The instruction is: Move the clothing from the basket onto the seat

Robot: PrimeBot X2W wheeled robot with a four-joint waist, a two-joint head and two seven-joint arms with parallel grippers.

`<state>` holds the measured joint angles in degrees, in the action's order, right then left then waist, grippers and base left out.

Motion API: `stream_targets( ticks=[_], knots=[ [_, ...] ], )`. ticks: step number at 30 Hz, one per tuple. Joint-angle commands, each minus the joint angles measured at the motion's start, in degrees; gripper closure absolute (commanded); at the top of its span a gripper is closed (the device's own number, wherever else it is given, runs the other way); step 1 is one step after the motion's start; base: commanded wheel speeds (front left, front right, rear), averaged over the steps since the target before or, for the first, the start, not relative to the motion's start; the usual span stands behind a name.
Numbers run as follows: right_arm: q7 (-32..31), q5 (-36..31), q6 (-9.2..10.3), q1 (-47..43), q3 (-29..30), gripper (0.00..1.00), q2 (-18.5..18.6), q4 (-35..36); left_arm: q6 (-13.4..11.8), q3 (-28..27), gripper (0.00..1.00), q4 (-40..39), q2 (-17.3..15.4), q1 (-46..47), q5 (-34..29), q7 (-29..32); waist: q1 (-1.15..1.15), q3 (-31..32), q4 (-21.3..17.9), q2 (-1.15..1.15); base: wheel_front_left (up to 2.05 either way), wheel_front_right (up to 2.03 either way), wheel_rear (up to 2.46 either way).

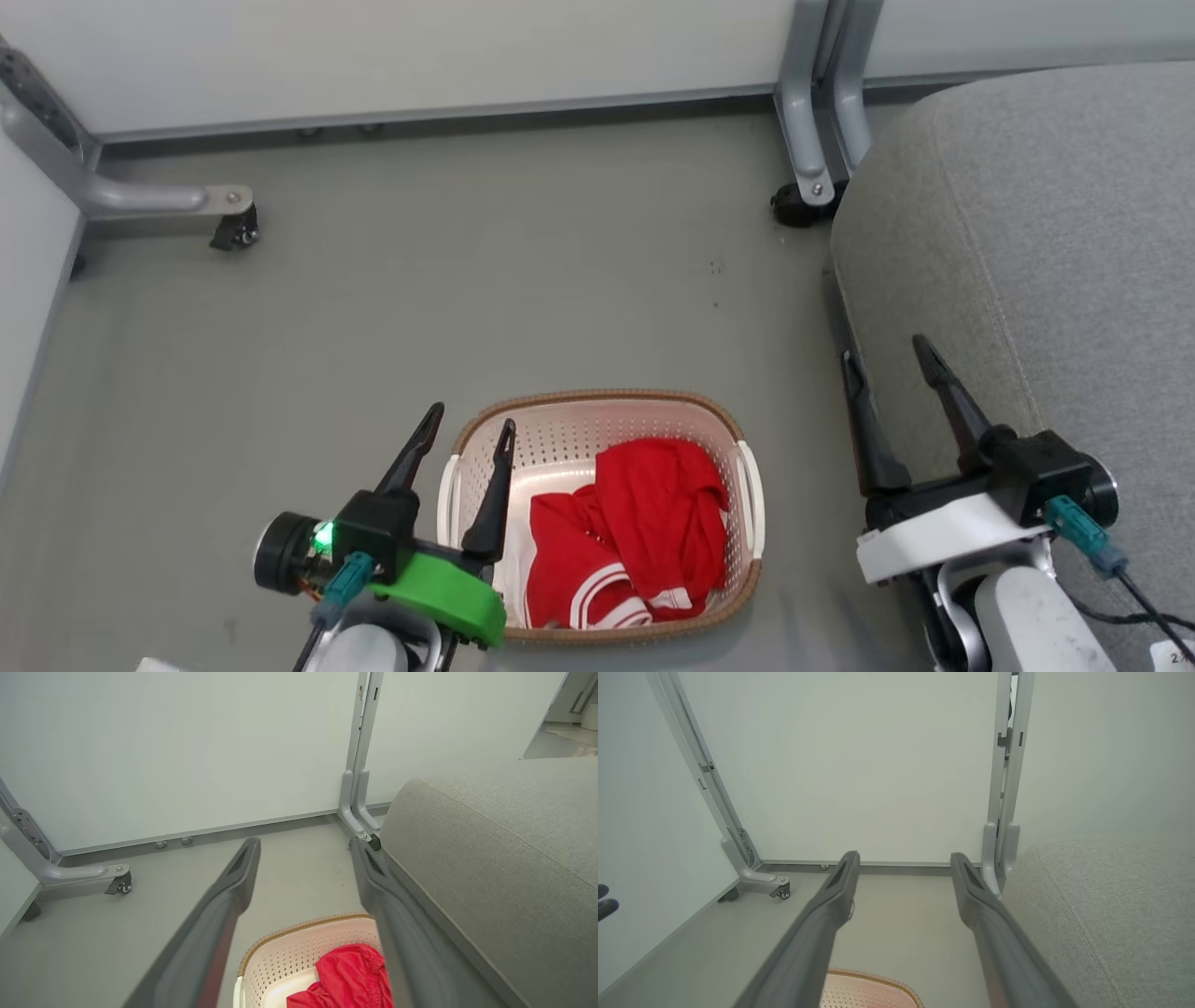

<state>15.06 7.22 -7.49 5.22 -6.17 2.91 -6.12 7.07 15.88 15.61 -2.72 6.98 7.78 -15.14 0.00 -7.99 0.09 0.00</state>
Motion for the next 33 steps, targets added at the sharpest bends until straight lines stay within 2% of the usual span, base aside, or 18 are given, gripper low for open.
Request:
stream_targets(
  ticks=[1, 8, 12, 21, 25, 33],
  knots=[
    [0.2, -0.6, 0.00, 1.5, 0.6, 0.00, 0.8, 0.3, 0.3, 0.8, 0.00, 1.3, -0.3, 2.3, 0.0, 0.0, 0.00, -6.8, 0.5, 0.00, 0.00, 0.00, 0.00],
    [0.2, -1.5, 0.00, 6.6, 4.4, 0.00, 2.1, 2.7, 0.3, 6.8, 0.00, 9.6, -0.3, 11.3, 0.5, 0.0, 0.00, -16.3, 0.3, 0.00, 0.00, 0.00, 0.00],
    [0.2, -2.2, 0.00, 9.2, 6.4, 0.00, 2.2, 4.6, 0.4, 11.3, 0.00, 15.2, -0.3, 17.0, -2.0, 0.0, 0.00, -21.5, -0.3, 0.00, 0.00, 0.00, 0.00],
    [0.2, -2.3, 0.00, 14.3, 6.9, 0.00, 2.2, 8.9, 0.4, 20.0, 0.00, 28.4, -0.3, 29.4, -5.3, 0.0, 0.00, -33.2, -3.4, 0.00, 0.00, 0.00, 0.00],
    [0.2, -2.7, 0.00, 16.0, 5.6, 0.00, 1.8, 10.4, 0.4, 23.6, 0.00, 36.5, -0.6, 35.6, -7.3, 0.0, 0.00, -37.2, -5.0, 0.00, 0.00, 0.00, 0.00],
    [0.2, -2.7, 0.00, 17.8, 5.5, 0.00, 0.8, 11.4, 0.4, 30.6, 0.00, 47.0, -0.8, 44.1, -8.4, 0.0, 0.00, -41.9, -6.8, 0.00, 0.00, 0.00, 0.00]
  ],
)
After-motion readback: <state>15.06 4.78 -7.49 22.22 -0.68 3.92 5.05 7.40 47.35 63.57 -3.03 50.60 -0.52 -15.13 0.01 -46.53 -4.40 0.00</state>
